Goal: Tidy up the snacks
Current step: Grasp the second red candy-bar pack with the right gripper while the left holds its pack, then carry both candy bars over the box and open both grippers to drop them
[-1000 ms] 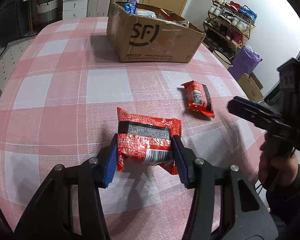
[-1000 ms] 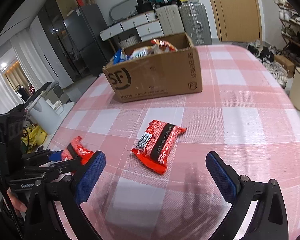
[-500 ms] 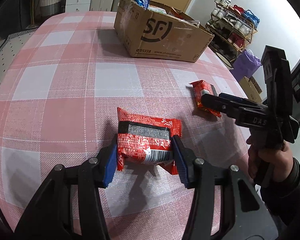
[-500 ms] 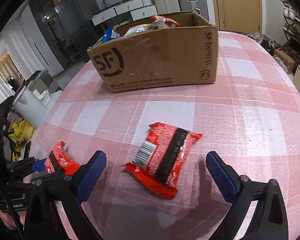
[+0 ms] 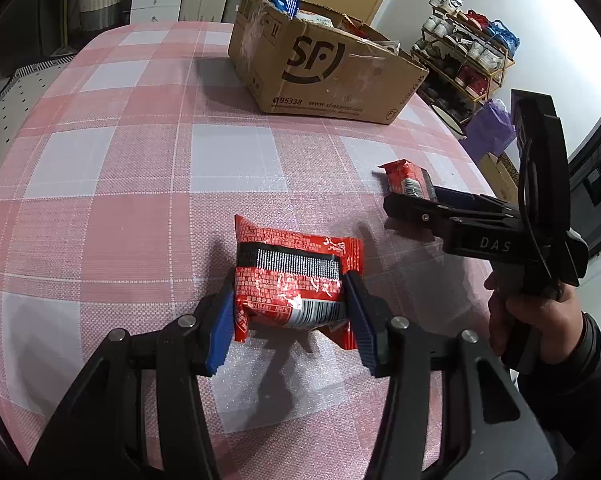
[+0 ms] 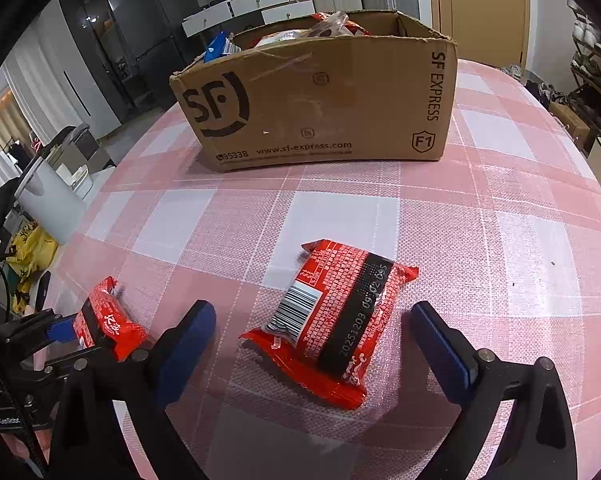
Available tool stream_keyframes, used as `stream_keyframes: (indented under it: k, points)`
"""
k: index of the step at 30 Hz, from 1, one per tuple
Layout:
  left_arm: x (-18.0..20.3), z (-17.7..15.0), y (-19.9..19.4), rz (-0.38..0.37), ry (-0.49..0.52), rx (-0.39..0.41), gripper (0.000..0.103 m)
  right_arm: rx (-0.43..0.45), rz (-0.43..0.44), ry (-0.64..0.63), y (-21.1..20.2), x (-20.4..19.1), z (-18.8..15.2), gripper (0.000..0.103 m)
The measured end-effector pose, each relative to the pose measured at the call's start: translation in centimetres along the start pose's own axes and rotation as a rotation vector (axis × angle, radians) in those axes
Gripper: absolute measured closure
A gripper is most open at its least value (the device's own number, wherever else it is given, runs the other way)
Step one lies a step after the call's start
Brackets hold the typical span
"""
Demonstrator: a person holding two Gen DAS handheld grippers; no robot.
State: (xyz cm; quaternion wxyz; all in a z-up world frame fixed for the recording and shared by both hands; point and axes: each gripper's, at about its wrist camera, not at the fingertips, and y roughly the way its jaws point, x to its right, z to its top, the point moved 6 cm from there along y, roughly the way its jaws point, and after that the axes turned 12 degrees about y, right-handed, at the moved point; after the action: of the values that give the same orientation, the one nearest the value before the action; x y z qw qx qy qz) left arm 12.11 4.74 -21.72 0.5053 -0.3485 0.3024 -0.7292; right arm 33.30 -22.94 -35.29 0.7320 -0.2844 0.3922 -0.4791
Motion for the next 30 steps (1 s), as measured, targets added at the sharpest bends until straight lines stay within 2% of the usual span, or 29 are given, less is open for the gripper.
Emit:
stream_keyframes:
  k: [6,9,16,30]
  points:
    - [0.2,-0.1,-0.2,0.010,0.005,-0.004,0.055,0.013,-0.019,-0.033,-0.3,0.0,0.0,0.032]
    - [0.3,-0.1,-0.6,0.023,0.009,-0.004,0.055,0.016,-0.005,-0.033,-0.6,0.1,-0.1,0.058]
    - [1.1,0.3,-1.7,0.050,0.027,0.004,0.055,0.014,0.072,-0.010,-1.8,0.7,-0.6,0.058]
    - [5.2,1.6,-4.1,0.081,0.097,0.034,0.055,0.116,0.251,-0.007,-9.6,1.1,-1.4,0.058]
